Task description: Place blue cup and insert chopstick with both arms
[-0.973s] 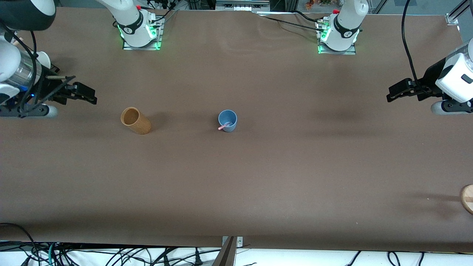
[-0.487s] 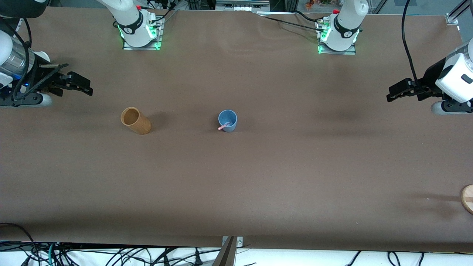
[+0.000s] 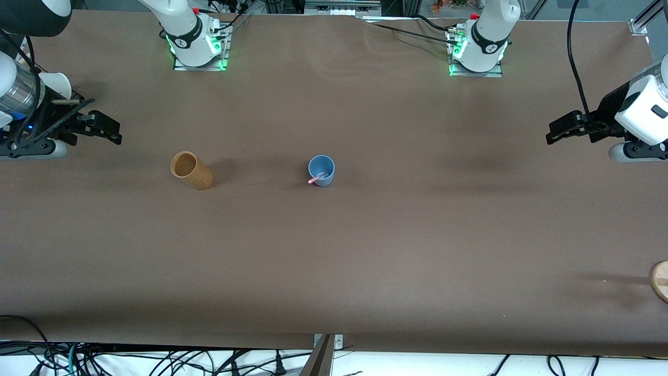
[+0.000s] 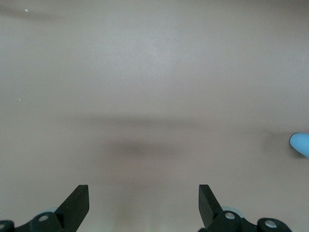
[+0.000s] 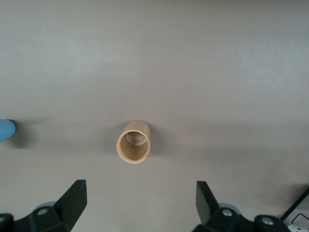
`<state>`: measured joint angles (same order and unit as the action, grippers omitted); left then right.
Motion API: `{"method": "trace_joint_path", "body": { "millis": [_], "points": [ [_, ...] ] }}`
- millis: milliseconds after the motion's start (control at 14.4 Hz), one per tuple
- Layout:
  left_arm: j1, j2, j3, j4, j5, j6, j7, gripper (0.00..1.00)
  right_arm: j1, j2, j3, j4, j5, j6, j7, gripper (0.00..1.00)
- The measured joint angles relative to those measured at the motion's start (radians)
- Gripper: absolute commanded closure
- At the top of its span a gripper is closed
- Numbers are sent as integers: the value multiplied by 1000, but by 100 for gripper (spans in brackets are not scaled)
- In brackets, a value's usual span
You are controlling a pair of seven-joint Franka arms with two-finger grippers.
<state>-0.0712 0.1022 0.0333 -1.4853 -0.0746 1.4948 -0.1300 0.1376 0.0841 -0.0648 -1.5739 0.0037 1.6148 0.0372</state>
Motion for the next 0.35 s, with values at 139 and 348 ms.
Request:
{"method": "trace_joint_path", "body": {
  "millis": [139,348],
  "points": [
    [0,0,0,0,0,0,0,0,0,4,2,-1,0,0,0,0],
    [0,0,0,0,0,0,0,0,-1,-1,7,-10,1,0,0,0]
  ]
}}
